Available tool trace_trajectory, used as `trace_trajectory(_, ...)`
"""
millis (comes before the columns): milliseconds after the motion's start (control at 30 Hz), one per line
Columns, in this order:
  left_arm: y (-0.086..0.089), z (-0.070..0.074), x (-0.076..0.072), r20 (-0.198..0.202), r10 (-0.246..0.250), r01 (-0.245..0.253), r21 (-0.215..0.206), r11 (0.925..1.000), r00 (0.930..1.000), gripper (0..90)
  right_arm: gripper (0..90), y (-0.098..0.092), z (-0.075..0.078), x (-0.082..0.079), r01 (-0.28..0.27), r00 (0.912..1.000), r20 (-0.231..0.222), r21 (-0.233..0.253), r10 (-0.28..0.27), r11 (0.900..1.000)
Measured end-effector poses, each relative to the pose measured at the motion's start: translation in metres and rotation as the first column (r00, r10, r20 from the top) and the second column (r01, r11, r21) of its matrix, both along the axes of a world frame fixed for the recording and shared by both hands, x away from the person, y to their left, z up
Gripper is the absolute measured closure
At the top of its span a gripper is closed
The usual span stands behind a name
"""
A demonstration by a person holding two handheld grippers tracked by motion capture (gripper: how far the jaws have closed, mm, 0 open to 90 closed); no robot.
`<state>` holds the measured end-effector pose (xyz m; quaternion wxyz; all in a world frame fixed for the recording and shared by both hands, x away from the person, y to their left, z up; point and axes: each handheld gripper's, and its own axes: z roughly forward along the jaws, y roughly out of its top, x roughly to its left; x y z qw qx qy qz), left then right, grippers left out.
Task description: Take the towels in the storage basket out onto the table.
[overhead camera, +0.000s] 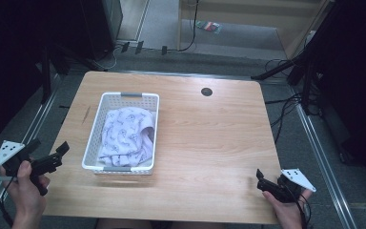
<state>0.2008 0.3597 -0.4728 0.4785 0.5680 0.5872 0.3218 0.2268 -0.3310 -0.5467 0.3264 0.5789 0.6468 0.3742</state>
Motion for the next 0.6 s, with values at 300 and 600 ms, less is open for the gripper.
trace_trajectory(300,-0.011,0.005,0.004,-0.003,-0.017,0.017,0.009,0.9998,0.9999,0.0,3.1,0.000,0.000,0.000,-0.002,1.0000,-0.003,-0.001,0.002,1.000)
trace_trajectory(600,-0.032,0.011,0.012,-0.018,-0.061,0.061,0.032,0.9976,0.9980,0.0,3.1,0.000,0.000,0.000,-0.003,1.0000,-0.001,0.000,0.003,1.000)
